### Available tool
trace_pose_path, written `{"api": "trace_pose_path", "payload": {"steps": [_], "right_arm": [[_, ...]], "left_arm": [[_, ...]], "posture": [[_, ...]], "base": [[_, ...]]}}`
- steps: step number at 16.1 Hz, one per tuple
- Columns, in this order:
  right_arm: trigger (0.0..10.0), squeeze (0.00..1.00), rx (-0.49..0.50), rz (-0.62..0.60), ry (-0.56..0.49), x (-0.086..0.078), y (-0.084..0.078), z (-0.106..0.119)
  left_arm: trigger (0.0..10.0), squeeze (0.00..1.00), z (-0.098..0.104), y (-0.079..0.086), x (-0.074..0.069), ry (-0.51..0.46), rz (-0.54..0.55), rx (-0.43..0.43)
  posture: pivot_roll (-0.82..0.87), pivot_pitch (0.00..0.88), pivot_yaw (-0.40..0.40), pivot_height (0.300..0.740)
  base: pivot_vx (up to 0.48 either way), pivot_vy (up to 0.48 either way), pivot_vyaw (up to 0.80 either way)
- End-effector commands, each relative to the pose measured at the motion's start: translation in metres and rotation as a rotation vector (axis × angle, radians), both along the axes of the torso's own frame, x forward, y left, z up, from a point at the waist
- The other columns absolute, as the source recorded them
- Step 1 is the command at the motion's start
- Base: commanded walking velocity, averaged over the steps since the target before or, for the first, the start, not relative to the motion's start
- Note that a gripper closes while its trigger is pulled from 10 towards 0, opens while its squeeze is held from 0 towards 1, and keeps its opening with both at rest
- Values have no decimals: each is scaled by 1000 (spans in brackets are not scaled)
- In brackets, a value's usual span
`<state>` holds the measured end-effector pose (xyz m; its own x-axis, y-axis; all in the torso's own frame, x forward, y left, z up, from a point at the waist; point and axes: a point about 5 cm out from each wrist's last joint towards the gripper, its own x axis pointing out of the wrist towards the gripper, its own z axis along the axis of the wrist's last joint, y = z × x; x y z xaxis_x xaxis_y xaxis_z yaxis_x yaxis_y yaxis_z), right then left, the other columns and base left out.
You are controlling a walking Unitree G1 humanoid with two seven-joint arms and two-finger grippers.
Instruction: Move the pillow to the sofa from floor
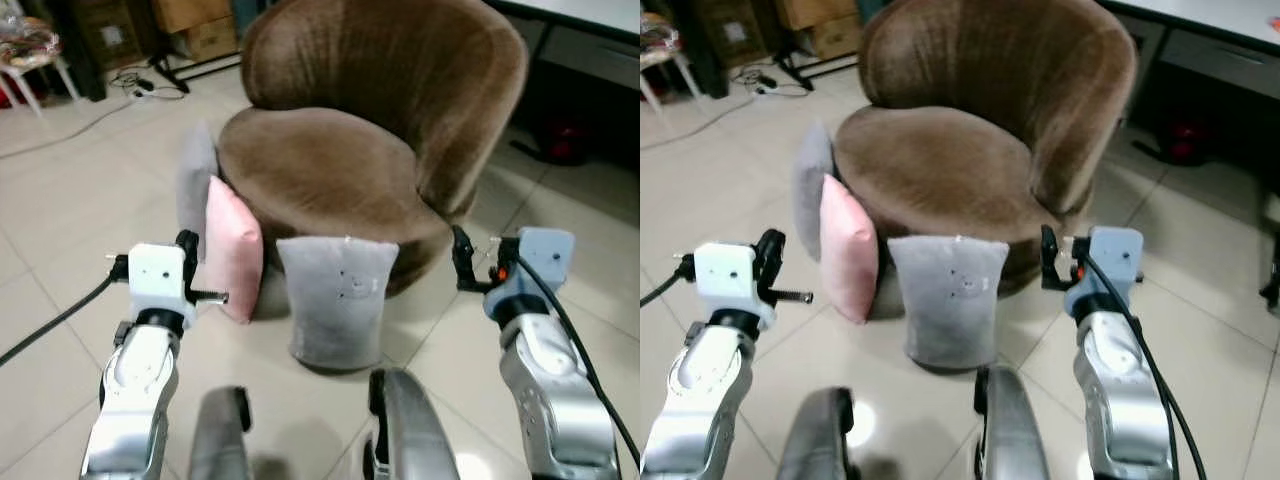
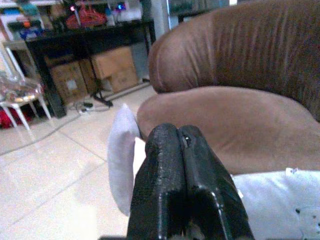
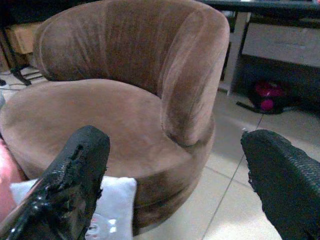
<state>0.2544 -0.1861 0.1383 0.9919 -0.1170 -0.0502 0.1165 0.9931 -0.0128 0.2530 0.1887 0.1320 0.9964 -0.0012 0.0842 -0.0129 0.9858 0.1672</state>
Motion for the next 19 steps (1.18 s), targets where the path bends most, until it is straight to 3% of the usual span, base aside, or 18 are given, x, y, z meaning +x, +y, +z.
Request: {"api": "trace_pose_path", "payload": {"steps": [1,11,14,19], "right_arm": [[10000,0,0,10,-17,2,1,4],[10000,0,14,2,-18,4,0,4],[10000,0,27,-12,-5,4,-2,2],[10000,0,40,3,-7,4,-1,2]], "left_arm": [[10000,0,-1,2,-3,7,2,-6],[10000,0,-2,3,-2,8,2,-13],[10000,0,-2,3,-1,8,0,-10],[10000,0,0,3,0,5,3,-2]], "posture": [[-120,84,-12,570],[-121,83,-10,570],[-120,84,-7,570],[-120,84,-7,570]], "base": [[322,0,0],[329,0,0],[340,0,-788],[266,0,0]]}}
